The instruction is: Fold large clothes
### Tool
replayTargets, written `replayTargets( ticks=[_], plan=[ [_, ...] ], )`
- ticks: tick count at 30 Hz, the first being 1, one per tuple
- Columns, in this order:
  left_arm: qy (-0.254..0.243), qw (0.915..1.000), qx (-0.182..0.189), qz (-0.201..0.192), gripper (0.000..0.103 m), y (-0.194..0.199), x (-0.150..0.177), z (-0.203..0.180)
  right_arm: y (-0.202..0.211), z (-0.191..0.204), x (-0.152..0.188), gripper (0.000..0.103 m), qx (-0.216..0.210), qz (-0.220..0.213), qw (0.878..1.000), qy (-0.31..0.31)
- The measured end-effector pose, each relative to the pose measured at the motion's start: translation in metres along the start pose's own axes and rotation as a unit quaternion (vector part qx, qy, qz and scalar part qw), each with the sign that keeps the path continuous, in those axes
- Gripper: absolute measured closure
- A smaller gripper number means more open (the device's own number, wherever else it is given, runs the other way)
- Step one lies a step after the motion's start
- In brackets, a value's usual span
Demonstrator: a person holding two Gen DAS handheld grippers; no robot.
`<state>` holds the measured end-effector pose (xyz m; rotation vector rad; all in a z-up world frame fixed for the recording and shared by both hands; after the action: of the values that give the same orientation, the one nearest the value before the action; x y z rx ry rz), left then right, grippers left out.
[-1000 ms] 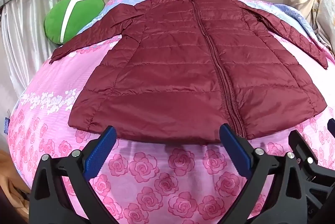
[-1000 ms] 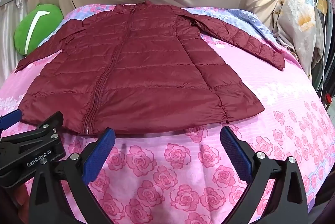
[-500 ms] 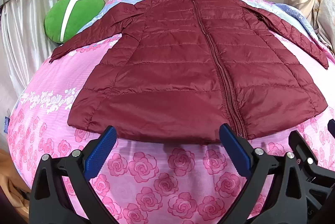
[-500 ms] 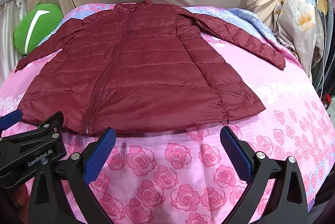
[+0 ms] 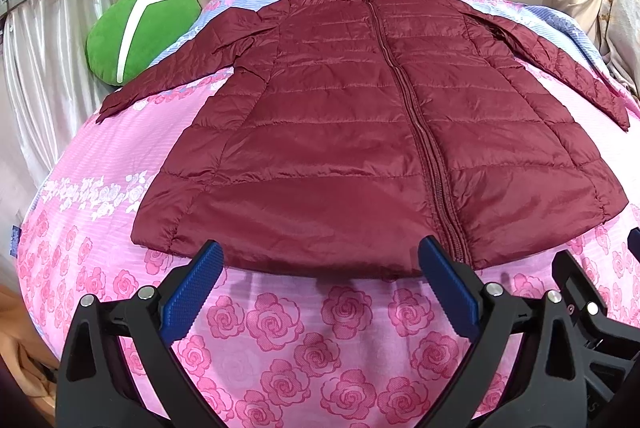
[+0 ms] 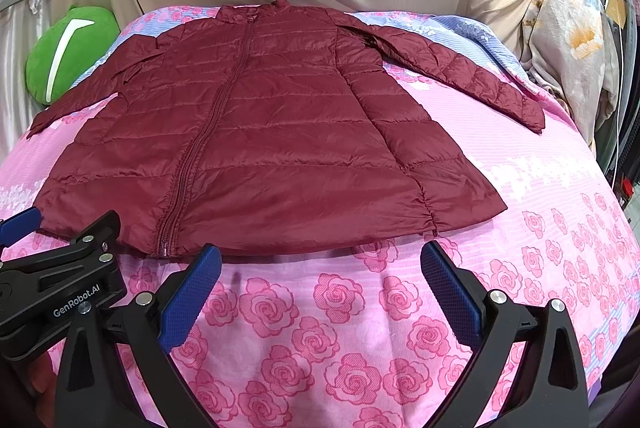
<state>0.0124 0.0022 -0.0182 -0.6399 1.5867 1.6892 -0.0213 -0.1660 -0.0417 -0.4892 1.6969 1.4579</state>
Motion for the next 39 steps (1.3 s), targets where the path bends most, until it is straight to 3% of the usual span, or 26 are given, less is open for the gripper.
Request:
replayTargets(
  ticks=[39],
  plan=[
    [0.0, 1.0, -0.002, 0.004, 0.009, -0.007, 0.0045, 0.0038, -0.0065, 0.0016, 0.0042, 0.005, 0.002, 0.004, 1.0, -0.001]
  ],
)
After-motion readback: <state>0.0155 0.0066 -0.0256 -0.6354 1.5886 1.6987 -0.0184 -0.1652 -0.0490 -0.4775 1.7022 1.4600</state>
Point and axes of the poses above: each gripper's, at about its wrist camera, not at the fingertips, and y roughly against the way its jaws point, z to its left, x to its underside, the point moved 1 cm from there along -y, roughly the way its jaws point, and after that the axes turned 6 degrees about -z, right-handed, at the moved point
